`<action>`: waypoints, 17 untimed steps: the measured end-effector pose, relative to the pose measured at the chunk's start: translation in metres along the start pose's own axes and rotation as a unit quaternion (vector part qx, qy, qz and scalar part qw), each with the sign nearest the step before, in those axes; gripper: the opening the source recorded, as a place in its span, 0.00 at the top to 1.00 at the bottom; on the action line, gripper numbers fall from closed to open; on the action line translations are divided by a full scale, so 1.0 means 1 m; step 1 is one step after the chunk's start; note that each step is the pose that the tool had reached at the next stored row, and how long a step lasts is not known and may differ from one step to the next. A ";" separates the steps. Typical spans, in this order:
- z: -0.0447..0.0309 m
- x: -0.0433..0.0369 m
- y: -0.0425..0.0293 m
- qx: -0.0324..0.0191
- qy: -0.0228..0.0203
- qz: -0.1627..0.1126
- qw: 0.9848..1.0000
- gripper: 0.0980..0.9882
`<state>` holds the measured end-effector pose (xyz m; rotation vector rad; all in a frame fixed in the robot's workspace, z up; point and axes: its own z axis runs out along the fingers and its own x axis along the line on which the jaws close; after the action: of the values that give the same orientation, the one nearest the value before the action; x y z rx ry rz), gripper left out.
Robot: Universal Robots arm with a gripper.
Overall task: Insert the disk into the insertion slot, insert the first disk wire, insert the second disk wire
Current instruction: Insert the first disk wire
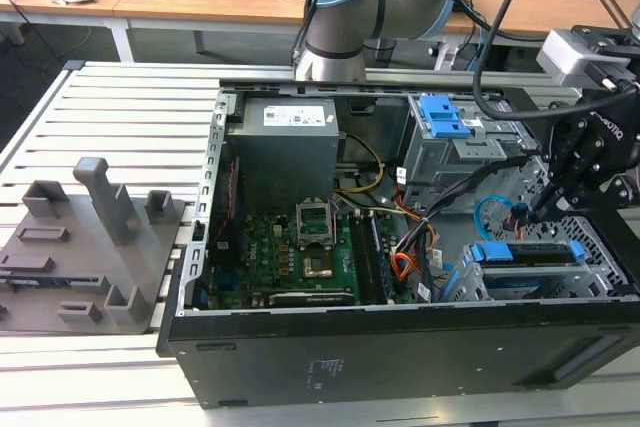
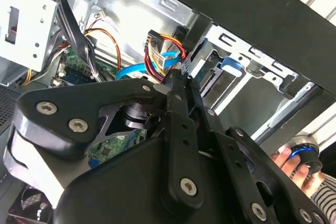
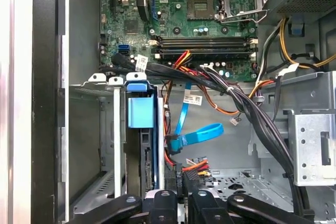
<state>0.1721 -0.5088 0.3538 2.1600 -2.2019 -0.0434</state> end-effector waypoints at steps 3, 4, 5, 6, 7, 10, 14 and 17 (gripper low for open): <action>0.0001 0.0046 -0.0001 0.000 0.000 0.000 1.000 0.91; 0.0001 0.0058 -0.0001 0.000 0.000 0.000 1.000 0.91; 0.0002 0.0078 -0.0002 0.000 0.000 0.000 1.000 0.91; 0.0002 0.0098 -0.0002 0.000 0.000 0.000 1.000 0.91; 0.0003 0.0115 -0.0002 0.000 0.000 0.000 1.000 0.91; 0.0004 0.0170 -0.0004 0.000 0.000 0.000 1.000 0.91; 0.0005 0.0187 -0.0004 0.000 -0.002 0.000 1.000 0.91; 0.0013 0.0233 -0.0005 0.000 -0.009 -0.001 1.000 0.91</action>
<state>0.1721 -0.5321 0.3530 2.1693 -2.2101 -0.0636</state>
